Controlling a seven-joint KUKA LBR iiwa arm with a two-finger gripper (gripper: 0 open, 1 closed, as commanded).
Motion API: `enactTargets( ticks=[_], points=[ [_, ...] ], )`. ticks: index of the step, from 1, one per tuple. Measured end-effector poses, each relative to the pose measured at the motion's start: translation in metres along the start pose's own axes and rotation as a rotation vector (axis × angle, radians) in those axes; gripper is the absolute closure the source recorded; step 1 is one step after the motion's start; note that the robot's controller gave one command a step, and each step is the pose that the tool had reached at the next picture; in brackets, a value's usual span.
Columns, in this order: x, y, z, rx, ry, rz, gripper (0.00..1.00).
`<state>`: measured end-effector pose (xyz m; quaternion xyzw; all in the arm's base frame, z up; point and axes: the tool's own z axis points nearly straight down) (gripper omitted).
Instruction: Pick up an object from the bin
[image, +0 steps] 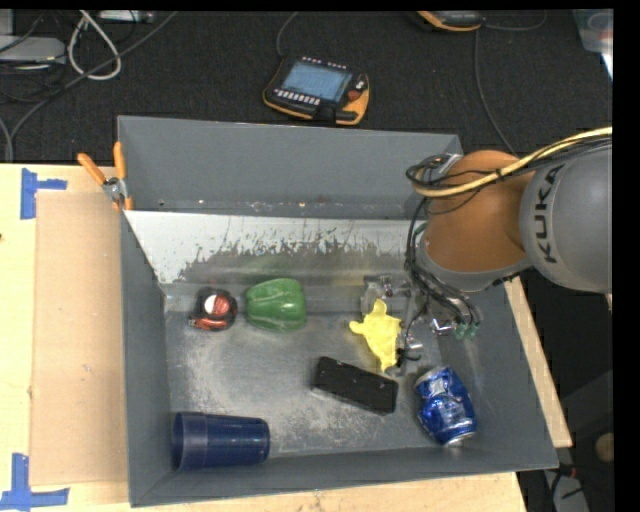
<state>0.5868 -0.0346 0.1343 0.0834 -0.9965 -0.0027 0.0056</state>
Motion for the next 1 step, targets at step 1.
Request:
enactTargets(
  ticks=[1],
  points=[
    [-0.0213,0.0092,0.0633,0.001,-0.003,-0.218,0.00]
  ],
)
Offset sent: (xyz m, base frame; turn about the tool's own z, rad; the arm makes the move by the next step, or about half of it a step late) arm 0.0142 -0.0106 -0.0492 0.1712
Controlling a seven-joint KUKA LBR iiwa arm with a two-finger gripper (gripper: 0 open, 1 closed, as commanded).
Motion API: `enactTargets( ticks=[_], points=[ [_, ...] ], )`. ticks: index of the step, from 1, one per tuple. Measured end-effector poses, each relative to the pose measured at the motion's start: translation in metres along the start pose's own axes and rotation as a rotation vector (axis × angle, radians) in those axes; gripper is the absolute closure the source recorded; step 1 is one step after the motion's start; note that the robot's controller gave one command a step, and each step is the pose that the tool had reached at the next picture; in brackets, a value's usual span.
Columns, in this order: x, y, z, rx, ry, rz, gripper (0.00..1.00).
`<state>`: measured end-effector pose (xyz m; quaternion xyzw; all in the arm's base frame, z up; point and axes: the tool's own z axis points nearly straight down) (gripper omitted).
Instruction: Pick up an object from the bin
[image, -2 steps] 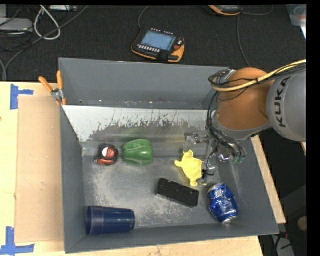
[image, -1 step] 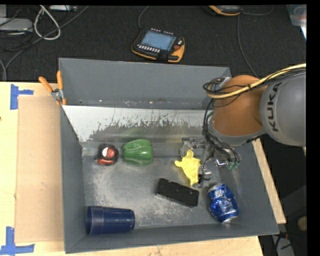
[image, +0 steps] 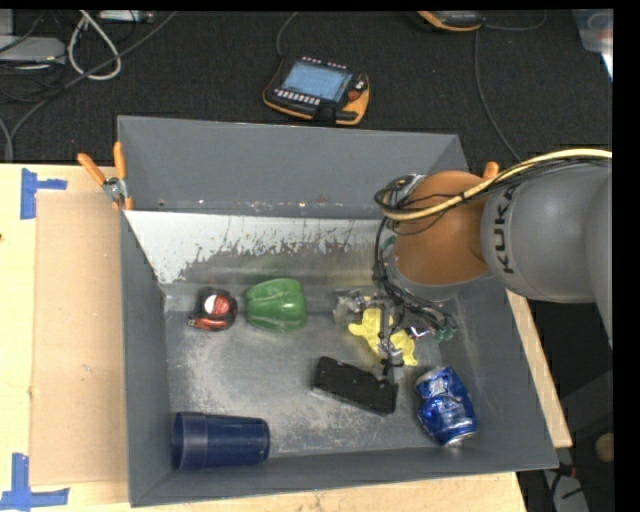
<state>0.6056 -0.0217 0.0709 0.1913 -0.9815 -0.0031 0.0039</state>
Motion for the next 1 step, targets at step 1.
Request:
enactTargets(
  ticks=[1],
  points=[
    [0.0118,-0.0183,-0.0123,0.000,-0.003,0.388,0.00]
  ],
)
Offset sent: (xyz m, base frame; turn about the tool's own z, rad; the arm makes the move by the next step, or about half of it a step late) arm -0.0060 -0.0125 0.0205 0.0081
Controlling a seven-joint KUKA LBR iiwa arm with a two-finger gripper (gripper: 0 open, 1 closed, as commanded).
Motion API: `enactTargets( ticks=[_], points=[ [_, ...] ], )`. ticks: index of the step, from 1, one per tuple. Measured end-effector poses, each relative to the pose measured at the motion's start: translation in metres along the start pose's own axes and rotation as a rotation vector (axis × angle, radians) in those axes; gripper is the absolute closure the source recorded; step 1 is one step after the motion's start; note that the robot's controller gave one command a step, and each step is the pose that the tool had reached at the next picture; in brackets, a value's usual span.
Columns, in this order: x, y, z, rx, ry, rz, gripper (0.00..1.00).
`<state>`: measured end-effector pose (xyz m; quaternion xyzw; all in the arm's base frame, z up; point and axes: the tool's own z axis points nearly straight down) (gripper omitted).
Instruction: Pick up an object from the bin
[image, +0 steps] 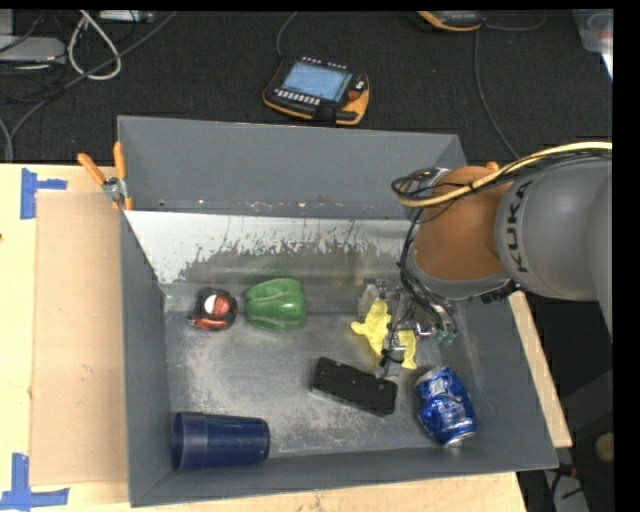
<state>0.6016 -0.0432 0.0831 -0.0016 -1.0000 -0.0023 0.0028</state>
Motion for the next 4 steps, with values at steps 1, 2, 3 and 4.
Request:
enactTargets(
  ticks=[1,2,3,4],
  points=[
    [0.001,0.007,-0.006,-0.002,0.003,-0.352,0.00],
    [0.018,-0.030,-0.003,-0.001,0.003,0.001,0.00],
    [-0.004,-0.026,0.002,-0.005,0.001,-0.336,0.00],
    [0.007,-0.036,0.013,-0.002,0.001,-0.034,0.00]
  ],
)
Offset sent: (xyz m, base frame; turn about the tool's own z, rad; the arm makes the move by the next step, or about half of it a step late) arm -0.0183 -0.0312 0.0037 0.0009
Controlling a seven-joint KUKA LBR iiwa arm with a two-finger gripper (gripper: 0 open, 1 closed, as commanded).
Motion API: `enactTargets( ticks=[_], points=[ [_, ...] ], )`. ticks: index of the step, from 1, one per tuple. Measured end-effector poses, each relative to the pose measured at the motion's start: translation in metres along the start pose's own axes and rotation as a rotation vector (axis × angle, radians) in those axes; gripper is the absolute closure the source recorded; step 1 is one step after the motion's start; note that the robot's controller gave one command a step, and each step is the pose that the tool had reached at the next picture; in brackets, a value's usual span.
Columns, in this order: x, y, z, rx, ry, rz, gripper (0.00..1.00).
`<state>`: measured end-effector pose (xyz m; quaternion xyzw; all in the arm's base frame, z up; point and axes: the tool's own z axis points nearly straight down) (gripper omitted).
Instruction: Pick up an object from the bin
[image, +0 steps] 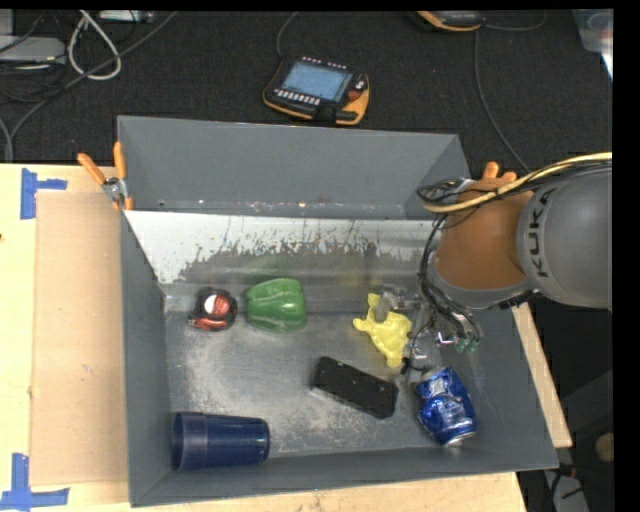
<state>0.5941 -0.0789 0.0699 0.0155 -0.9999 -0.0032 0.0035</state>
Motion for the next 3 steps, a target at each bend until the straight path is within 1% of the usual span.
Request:
enactTargets(
  ticks=[1,2,3],
  points=[
    [-0.009,-0.003,-0.011,-0.004,0.000,-0.259,1.00],
    [-0.009,-0.003,-0.011,-0.005,0.000,-0.258,1.00],
    [-0.011,-0.020,-0.119,-0.006,0.001,-0.299,1.00]
  ],
)
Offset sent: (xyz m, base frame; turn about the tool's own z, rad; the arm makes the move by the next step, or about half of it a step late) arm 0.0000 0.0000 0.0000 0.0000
